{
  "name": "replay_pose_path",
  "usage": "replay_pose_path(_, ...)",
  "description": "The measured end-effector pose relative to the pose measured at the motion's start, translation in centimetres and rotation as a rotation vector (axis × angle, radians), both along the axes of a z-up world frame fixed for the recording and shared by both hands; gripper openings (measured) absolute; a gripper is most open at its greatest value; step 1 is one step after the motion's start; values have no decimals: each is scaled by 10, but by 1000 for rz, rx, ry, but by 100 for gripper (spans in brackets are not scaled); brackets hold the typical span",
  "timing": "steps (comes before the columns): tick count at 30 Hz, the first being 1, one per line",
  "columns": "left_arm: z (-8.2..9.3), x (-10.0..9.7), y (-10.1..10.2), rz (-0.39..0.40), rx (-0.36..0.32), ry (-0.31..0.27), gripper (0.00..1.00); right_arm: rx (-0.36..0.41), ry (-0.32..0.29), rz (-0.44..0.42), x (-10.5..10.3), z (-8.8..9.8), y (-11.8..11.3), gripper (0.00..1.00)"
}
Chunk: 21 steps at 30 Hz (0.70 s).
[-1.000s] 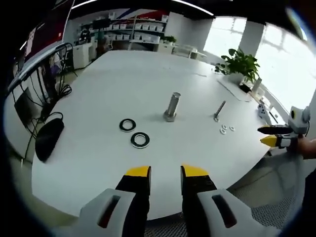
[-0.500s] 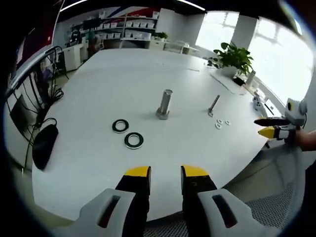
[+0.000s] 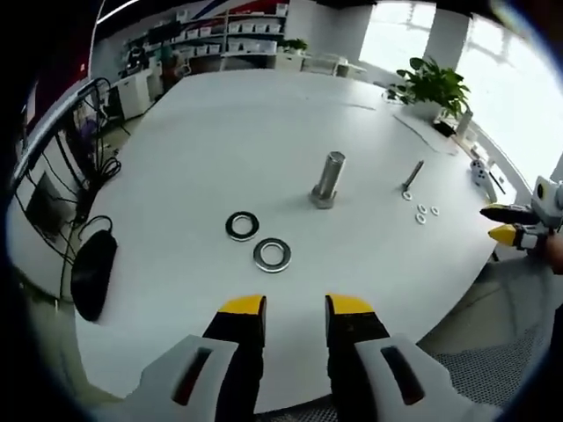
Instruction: Place the washer onto the threaded stud by aligning its center hole with the stud, sliding it down to the base, and recovering from edge contact or off-axis alignment until the washer reaches the visible bottom stop.
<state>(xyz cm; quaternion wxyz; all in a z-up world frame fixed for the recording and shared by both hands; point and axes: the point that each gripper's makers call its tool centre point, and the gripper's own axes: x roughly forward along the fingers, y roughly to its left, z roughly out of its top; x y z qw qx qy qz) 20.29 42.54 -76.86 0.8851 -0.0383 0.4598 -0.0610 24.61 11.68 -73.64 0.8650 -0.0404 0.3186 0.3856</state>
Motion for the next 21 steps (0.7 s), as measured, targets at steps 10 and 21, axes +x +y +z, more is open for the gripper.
replay_pose_path(10,-14,14,8,-57,44,112,30,-4,-3,2,0,0,0,46)
replay_pose_path(21,-23,33,-2,-141,103,185,30,5,-7,-9,1,2,-1,46)
